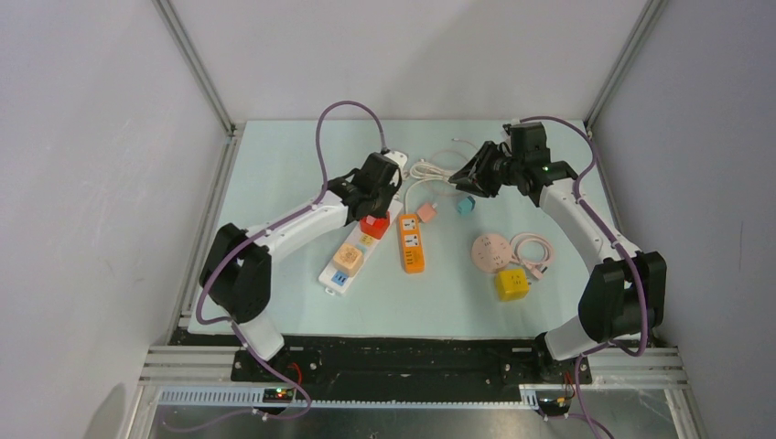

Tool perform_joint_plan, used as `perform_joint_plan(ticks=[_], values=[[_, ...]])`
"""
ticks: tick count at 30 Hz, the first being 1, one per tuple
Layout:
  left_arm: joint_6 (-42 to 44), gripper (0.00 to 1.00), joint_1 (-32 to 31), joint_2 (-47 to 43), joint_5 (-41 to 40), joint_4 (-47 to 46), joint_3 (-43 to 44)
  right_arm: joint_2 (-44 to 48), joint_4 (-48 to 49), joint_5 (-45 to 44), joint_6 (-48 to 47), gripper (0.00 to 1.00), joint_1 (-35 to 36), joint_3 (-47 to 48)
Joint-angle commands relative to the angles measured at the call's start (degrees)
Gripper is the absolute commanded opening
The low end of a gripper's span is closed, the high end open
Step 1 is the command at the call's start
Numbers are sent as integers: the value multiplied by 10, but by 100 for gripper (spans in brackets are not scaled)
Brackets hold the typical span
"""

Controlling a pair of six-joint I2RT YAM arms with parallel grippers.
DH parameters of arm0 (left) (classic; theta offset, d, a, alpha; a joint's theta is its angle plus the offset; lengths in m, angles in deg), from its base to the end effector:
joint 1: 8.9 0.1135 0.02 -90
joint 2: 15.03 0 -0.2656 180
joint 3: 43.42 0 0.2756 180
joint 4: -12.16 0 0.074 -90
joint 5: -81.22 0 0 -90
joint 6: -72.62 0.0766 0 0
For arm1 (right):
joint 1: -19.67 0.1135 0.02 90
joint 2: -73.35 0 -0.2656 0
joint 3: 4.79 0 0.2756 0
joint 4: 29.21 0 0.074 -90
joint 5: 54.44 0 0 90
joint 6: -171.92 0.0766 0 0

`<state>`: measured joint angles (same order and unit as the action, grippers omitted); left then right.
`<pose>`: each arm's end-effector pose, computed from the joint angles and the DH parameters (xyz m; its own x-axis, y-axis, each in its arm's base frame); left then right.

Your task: Insert the plug

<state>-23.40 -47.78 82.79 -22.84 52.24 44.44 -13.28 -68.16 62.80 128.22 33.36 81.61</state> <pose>0.3408 -0.2509 0.2153 -0.6445 0.3890 -0.6582 0.4222 0.8988 0.1178 0.3708 0.1264 0.2878 -0.8254 0.4605 -0.3265 0.0602 0.6469 0.7602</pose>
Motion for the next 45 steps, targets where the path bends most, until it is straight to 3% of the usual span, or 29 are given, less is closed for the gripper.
perform_joint_plan(ticks=[1,7,9,10,11,15,17,21,26,39,45], values=[[-24,0,-8,45,31,107,-43,8,4,-6,0,35,4,0],[-35,4,-8,35,45,95,-35,7,8,-5,3,36,5,0],[-39,29,-8,28,44,90,-27,6,10,-4,4,36,6,1],[-40,35,-8,25,41,87,-23,7,11,-4,4,36,6,1],[-40,51,-8,19,37,86,-12,7,12,-4,5,36,6,1],[-37,94,-8,-14,35,107,53,10,16,-4,7,36,9,0],[-33,99,-8,-43,25,113,80,10,13,-7,6,36,11,0],[-25,100,-8,-79,13,115,98,6,12,-9,5,36,14,0],[-33,100,-4,-112,-1,114,50,5,19,-8,10,36,16,1],[-72,100,10,-288,49,67,-213,-15,29,-2,16,36,31,1],[-105,92,33,-288,72,59,-274,-20,28,2,17,36,35,0]])
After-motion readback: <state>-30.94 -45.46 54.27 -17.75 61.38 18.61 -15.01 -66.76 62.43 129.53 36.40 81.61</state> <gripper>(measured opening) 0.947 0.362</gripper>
